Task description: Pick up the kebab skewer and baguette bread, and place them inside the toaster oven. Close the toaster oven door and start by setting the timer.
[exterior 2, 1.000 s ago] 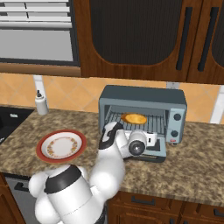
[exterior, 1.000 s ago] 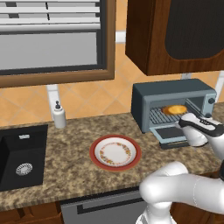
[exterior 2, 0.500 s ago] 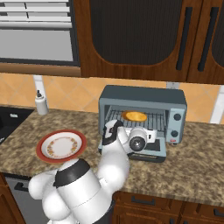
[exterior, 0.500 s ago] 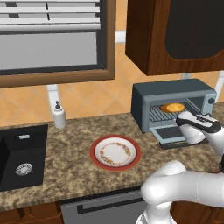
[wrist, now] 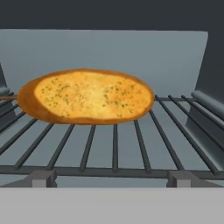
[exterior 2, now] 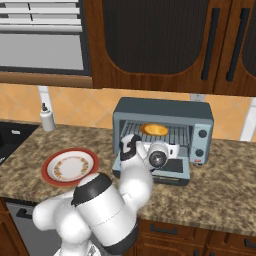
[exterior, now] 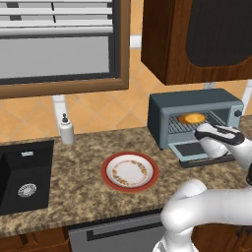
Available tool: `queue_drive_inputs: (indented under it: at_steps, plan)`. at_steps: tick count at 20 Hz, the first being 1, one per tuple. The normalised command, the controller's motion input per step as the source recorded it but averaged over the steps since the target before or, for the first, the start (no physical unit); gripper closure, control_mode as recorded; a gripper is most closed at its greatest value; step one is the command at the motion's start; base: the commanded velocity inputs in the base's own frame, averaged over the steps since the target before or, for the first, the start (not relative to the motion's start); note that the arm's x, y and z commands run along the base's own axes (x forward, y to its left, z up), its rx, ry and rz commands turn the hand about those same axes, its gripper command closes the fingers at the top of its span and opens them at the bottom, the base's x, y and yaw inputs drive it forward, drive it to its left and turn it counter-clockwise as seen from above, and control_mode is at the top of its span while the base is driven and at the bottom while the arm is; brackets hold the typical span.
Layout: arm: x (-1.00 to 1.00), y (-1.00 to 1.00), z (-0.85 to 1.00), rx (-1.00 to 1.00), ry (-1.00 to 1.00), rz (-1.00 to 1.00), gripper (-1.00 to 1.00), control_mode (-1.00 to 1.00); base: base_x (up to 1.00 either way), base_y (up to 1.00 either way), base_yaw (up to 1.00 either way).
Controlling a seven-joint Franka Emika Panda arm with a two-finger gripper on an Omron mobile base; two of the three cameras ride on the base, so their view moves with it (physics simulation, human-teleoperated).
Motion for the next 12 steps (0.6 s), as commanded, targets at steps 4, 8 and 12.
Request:
queue_drive_inputs:
  at_steps: [4, 8, 12]
  plan:
    - [0.24, 0.00, 0.00, 0.00, 0.00, 0.00, -1.00, -1.00, 0.00, 0.00, 0.00]
    - [0.24, 0.00, 0.00, 0.00, 0.00, 0.00, -1.00, -1.00, 0.00, 0.00, 0.00]
    - [0.21, 0.00, 0.00, 0.00, 0.00, 0.00, -1.00, -1.00, 0.00, 0.00, 0.00]
